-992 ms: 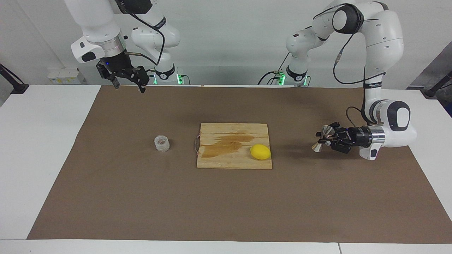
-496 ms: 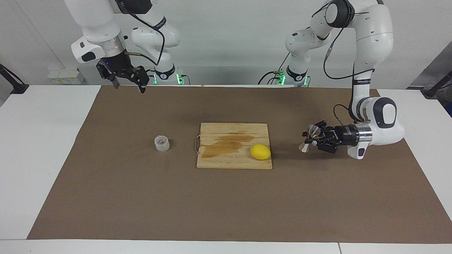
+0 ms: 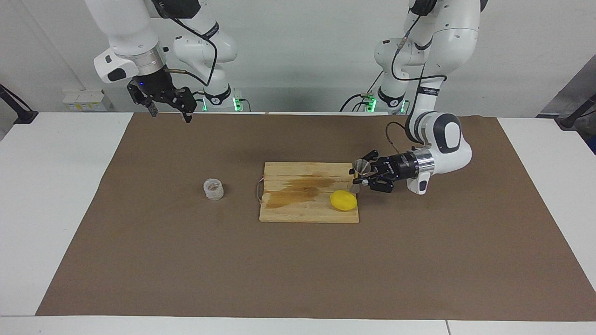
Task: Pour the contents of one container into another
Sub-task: 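Lift the metal cup with the left gripper and carry it over the board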
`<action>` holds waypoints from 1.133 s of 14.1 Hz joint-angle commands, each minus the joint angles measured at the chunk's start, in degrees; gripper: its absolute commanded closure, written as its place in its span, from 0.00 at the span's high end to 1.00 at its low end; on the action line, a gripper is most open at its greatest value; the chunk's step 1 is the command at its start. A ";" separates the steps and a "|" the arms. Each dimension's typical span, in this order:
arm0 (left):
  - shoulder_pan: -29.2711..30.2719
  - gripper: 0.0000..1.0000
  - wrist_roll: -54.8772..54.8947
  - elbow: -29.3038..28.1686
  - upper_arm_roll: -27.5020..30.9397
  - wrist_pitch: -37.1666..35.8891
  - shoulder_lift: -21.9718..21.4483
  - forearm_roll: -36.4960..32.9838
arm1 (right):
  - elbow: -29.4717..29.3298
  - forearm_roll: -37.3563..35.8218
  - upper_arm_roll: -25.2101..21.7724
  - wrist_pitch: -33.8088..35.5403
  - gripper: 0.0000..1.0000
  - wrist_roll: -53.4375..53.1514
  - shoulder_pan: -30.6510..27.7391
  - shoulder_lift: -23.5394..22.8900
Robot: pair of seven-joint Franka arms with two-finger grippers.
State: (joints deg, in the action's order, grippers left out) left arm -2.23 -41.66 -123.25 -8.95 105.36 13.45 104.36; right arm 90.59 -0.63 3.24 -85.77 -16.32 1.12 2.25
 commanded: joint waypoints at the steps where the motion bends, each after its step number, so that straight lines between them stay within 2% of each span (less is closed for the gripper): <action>1: -4.00 0.00 6.31 -5.77 0.95 2.65 -3.08 5.66 | -0.59 -0.34 0.28 0.69 1.00 1.64 -0.68 -0.31; 4: -6.20 0.00 13.95 -9.72 0.86 2.57 -3.35 11.29 | -0.59 -0.34 0.28 0.69 1.00 1.64 -0.68 -0.31; 7: -8.05 0.00 16.34 -10.35 0.95 3.09 -3.17 12.18 | -0.59 -0.34 0.28 0.69 1.00 1.64 -0.59 -0.31; 9: -9.98 0.00 21.16 -12.01 0.86 3.53 -2.91 16.03 | -0.59 -0.34 0.28 0.69 1.00 1.64 -0.68 -0.31; 13: -12.35 0.00 25.22 -12.37 0.95 3.79 -1.42 20.35 | -0.59 -0.34 0.28 0.69 1.00 1.64 -0.68 -0.31; 16: -12.62 0.00 27.85 -12.37 0.86 3.71 -0.01 21.15 | -0.59 -0.34 0.28 0.69 1.00 1.64 -0.68 -0.31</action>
State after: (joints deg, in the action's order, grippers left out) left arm -13.73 -16.34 -134.83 -8.89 108.57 12.92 123.71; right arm 90.59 -0.63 3.24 -85.77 -16.32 1.12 2.25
